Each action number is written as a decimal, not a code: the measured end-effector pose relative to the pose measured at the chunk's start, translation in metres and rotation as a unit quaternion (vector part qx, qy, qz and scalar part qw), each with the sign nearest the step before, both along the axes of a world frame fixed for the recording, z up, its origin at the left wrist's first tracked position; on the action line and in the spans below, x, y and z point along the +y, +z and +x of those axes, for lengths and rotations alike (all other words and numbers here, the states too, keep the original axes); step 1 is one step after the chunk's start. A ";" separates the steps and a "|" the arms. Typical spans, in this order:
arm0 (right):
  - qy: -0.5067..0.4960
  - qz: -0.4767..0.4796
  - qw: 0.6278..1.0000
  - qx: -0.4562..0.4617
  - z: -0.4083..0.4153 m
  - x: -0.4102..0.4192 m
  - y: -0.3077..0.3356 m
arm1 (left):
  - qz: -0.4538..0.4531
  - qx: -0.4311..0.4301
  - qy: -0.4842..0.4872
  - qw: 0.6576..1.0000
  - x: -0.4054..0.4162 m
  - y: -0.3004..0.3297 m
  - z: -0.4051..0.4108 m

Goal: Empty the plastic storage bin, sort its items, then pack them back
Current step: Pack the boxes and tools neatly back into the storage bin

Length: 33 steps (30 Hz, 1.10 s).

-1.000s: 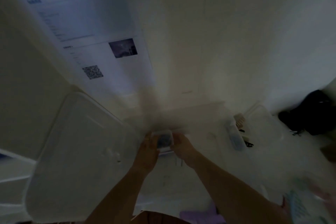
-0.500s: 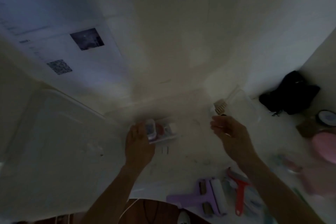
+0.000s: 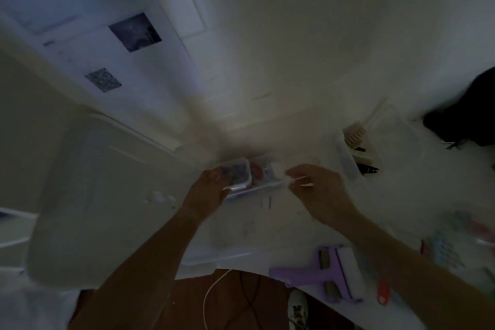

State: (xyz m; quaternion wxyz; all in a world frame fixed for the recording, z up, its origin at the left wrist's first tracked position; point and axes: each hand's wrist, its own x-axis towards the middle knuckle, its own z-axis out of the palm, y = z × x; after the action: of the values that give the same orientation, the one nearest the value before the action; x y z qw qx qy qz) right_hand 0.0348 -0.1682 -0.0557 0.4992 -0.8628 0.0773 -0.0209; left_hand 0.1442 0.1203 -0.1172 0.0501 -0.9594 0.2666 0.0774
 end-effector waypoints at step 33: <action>0.169 -0.357 0.911 -0.115 0.097 0.106 -0.087 | -0.117 -0.111 0.042 0.986 0.003 -0.009 0.012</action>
State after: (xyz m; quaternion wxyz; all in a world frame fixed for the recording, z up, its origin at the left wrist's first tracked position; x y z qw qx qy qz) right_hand 0.1317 -0.0618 -0.1426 0.1589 -0.9753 -0.1403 -0.0618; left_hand 0.1562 0.1237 -0.1264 -0.0365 -0.9717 0.2256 -0.0598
